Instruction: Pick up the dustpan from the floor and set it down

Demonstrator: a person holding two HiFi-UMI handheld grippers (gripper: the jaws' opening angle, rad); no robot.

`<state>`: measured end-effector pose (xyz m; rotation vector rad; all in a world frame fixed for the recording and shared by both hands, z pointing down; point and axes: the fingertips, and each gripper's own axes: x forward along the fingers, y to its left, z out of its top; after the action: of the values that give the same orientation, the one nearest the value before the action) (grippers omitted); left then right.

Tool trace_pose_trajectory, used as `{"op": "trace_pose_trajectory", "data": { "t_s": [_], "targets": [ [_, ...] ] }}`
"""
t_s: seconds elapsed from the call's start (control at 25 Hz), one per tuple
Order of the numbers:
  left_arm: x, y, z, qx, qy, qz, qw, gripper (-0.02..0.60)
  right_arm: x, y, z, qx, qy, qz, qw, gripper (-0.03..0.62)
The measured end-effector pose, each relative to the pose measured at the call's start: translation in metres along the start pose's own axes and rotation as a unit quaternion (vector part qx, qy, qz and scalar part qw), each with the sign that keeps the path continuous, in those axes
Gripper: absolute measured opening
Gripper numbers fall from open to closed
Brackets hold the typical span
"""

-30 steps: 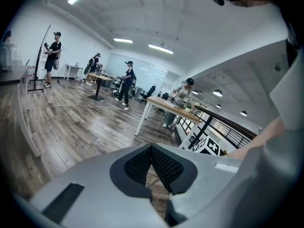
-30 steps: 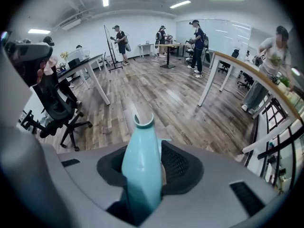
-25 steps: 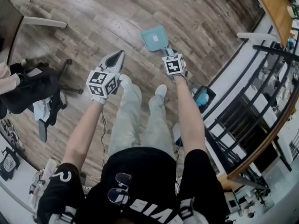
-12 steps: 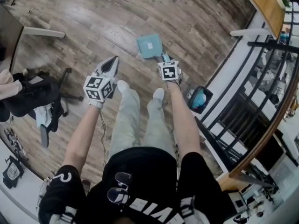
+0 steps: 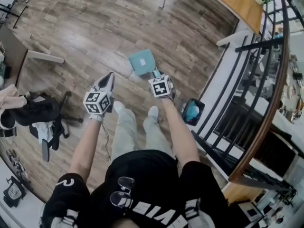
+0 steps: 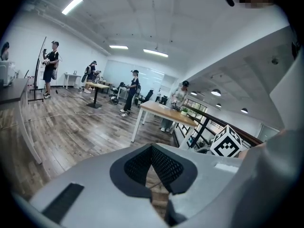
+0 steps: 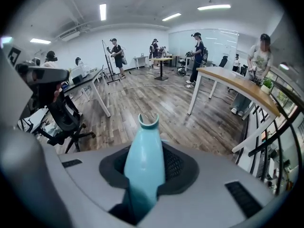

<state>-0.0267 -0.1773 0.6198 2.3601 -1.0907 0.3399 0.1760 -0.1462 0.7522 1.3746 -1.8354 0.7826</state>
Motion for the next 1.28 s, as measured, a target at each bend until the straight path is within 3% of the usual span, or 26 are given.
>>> {"op": "trace_pose_trajectory", "data": {
  "t_s": [0.32,0.72,1.0,1.28],
  "targets": [
    [-0.016,-0.076,0.044,0.036,-0.039,-0.017,0.9984,-0.002,-0.107,-0.029,0.052,-0.030,-0.062,-0.006,0.998,0.083],
    [-0.062,-0.098,0.114,0.062,-0.103,0.014,0.9926,-0.002,-0.228,-0.048,0.129,-0.058,-0.178,-0.005,0.982,0.083],
    [-0.091,-0.104,0.135,0.077,-0.123,0.036,0.9888,-0.002,-0.273,-0.038,0.159,-0.074,-0.232,0.002,0.970,0.084],
    [-0.114,-0.107,0.133,0.078,-0.129,0.051,0.9873,-0.002,-0.279,-0.009,0.175,-0.090,-0.245,0.024,0.965,0.084]
  ]
}}
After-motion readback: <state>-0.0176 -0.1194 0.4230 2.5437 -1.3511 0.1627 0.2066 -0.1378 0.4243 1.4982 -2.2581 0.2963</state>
